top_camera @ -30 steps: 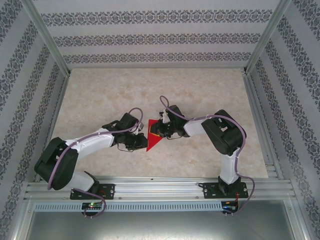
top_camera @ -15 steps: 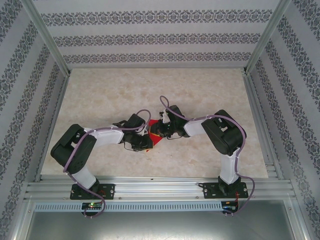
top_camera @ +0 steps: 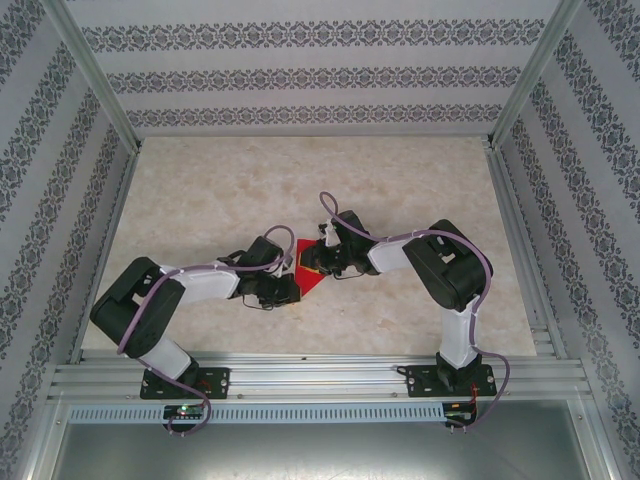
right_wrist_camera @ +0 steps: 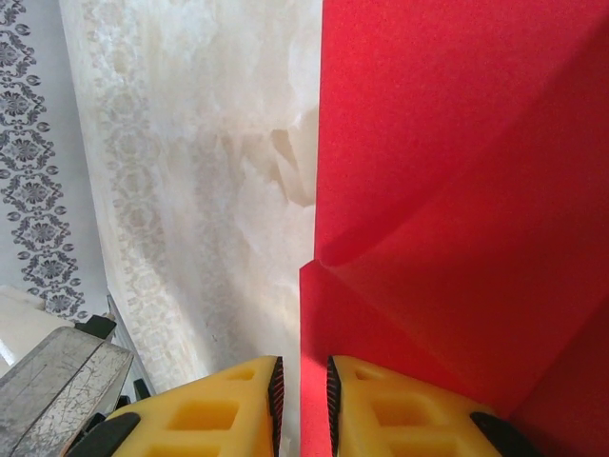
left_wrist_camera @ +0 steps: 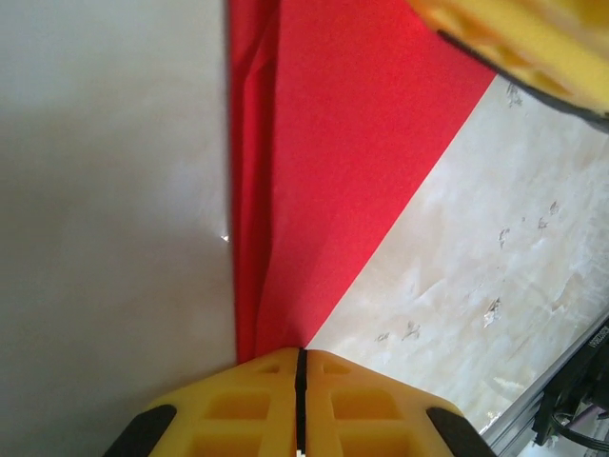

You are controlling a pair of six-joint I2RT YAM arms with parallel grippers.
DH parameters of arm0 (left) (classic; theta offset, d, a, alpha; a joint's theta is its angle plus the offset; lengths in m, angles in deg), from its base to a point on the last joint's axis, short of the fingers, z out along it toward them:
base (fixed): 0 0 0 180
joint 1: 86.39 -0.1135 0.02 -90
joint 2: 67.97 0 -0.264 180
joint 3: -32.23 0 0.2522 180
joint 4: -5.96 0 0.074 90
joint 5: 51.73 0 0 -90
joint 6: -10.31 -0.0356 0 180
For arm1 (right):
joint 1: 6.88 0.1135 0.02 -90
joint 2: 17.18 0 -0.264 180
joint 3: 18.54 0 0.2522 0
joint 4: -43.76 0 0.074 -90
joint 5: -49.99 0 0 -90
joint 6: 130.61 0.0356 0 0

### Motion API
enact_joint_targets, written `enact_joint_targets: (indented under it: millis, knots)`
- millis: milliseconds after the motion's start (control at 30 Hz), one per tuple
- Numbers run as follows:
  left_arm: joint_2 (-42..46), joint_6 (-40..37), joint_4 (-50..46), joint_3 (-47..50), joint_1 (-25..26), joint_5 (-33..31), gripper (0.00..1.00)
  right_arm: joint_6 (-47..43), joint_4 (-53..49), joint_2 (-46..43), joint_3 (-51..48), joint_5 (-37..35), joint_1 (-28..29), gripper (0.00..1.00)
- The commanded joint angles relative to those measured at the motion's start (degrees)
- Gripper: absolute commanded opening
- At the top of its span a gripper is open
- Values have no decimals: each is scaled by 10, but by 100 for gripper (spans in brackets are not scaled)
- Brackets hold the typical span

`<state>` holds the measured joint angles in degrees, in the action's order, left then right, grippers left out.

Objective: Fold a paper plane with a square sheet of paper (pick it up from the middle)
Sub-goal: Fourth fold the wing at the center of the table.

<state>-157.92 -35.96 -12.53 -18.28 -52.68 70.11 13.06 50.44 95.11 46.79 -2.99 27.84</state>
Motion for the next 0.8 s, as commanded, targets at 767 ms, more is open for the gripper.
enact_joint_targets:
  millis: [767]
  knots:
    - [91,56,47,-12,-9,25,14,121,-63,-46,-108,-172,57,22]
